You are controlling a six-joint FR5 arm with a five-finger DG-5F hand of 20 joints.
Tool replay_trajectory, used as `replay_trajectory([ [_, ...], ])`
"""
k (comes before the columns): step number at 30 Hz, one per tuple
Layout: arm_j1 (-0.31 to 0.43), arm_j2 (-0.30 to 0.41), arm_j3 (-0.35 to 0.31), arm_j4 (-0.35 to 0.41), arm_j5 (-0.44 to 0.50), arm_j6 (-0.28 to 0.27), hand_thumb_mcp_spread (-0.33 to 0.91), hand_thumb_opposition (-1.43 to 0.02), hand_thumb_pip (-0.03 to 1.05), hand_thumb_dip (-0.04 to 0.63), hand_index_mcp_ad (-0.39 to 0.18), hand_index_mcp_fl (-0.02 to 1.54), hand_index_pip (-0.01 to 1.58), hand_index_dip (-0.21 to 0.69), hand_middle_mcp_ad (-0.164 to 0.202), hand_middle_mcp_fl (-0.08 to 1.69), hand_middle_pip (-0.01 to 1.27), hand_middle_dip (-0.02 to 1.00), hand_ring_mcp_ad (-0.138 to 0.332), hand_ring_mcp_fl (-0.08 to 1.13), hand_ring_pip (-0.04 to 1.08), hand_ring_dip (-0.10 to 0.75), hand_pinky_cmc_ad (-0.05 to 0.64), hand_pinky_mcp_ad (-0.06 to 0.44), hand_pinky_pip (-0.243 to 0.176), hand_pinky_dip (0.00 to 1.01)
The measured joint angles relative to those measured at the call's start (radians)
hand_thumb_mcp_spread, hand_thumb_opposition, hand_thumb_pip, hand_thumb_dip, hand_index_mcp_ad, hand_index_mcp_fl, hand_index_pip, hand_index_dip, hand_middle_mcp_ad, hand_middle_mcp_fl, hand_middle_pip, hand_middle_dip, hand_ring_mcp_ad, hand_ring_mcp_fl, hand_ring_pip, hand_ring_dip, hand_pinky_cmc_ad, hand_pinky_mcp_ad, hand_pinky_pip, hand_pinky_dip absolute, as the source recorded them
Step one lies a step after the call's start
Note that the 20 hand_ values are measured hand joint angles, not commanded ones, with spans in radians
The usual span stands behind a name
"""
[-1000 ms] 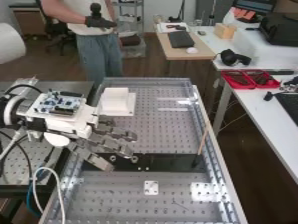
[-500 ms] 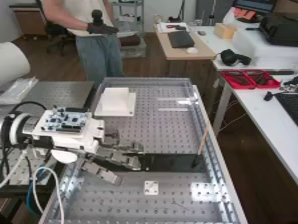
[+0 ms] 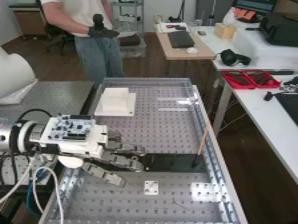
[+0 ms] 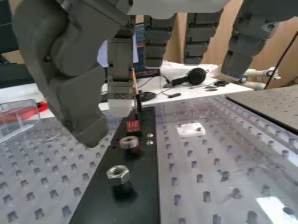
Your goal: Grab the larger nut and place it in the white container
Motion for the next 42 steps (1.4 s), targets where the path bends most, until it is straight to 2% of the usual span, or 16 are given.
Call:
replay_trajectory([
  [12, 0.003, -0.031, -0.007, 0.039, 0.002, 0.035, 0.39, -0.87, 0.68, 0.220, -0.161, 0.01, 1.54, 0.187, -0.014, 0.00, 0.13, 0.21, 0.129, 0.01, 0.09, 0.119, 0.365, 0.311, -0.091, 0.33],
  [26, 0.011, -0.058, 0.004, 0.037, 0.001, 0.019, 0.39, -0.86, 0.68, 0.220, -0.161, 0.01, 1.54, 0.187, -0.014, 0.00, 0.13, 0.21, 0.133, 0.01, 0.09, 0.119, 0.365, 0.312, -0.091, 0.33],
  [42, -0.001, -0.088, 0.014, 0.041, -0.009, -0.002, 0.39, -0.86, 0.67, 0.220, -0.161, 0.01, 1.55, 0.187, -0.014, 0.00, 0.13, 0.21, 0.113, 0.01, 0.09, 0.119, 0.365, 0.293, -0.091, 0.33],
])
